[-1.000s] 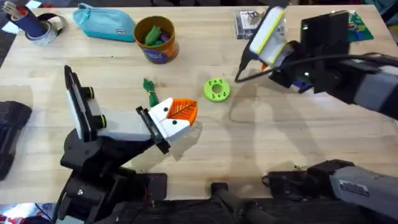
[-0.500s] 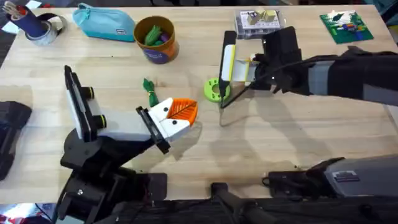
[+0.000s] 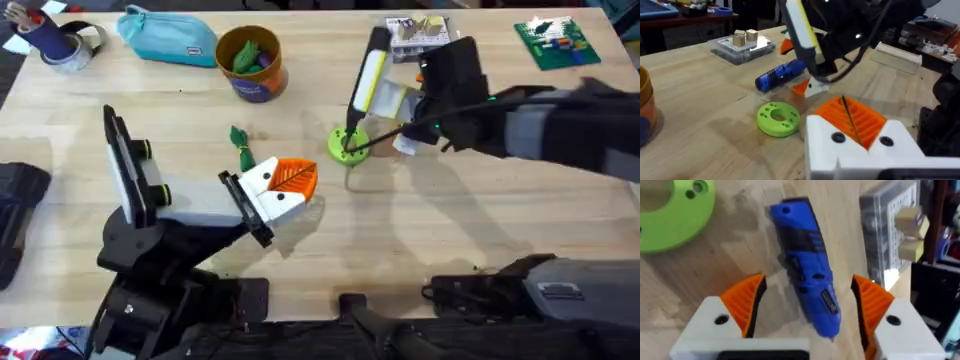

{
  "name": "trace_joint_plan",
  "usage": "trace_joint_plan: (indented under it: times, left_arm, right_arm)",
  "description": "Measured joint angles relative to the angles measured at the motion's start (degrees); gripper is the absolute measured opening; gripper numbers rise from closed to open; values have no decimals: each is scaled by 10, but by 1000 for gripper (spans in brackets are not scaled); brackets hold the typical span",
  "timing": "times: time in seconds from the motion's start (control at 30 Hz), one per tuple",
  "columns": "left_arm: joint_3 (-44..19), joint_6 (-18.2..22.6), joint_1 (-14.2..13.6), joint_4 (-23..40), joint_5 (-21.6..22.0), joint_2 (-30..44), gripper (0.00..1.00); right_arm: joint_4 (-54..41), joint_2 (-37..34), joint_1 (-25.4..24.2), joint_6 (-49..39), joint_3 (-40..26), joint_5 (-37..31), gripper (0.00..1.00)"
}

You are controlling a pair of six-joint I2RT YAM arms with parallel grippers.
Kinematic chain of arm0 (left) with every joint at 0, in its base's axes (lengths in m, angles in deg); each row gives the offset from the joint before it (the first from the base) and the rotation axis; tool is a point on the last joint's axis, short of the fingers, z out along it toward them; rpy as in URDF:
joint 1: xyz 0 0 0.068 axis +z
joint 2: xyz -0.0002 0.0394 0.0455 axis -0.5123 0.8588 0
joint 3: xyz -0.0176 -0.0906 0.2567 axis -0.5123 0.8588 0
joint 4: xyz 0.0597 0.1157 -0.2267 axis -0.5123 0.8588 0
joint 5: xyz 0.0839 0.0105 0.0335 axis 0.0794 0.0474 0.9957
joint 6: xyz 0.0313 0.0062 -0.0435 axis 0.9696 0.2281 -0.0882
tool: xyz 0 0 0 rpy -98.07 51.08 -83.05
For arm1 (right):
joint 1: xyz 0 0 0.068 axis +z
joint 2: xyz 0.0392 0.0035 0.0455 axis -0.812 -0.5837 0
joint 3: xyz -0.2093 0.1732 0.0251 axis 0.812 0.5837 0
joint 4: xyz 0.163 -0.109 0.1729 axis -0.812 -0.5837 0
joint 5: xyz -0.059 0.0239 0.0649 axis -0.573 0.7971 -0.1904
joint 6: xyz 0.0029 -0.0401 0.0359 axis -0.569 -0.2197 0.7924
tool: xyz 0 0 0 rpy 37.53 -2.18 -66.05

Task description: Pick up the gripper from the table and insert it into the empty holder that is missing its gripper. Then pick up a screw, insert it into the mounting hole, and use the screwdriver to tighten it. Finally, clean up the table by picking up the vegetable and placing it into the bucket.

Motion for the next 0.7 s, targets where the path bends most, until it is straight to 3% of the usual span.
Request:
trace_joint_plan:
  times: [0.2, 0.4, 0.7]
  left_arm:
    - [0, 0, 0, 0, 0, 0, 10]
    - [0, 0, 0, 0, 0, 0, 10]
    - [0, 0, 0, 0, 0, 0, 10]
  right_arm:
    - [-97, 121, 0, 137, 2, 1, 997]
    - [-200, 245, 0, 264, 2, 46, 996]
    - [-232, 288, 0, 402, 2, 125, 996]
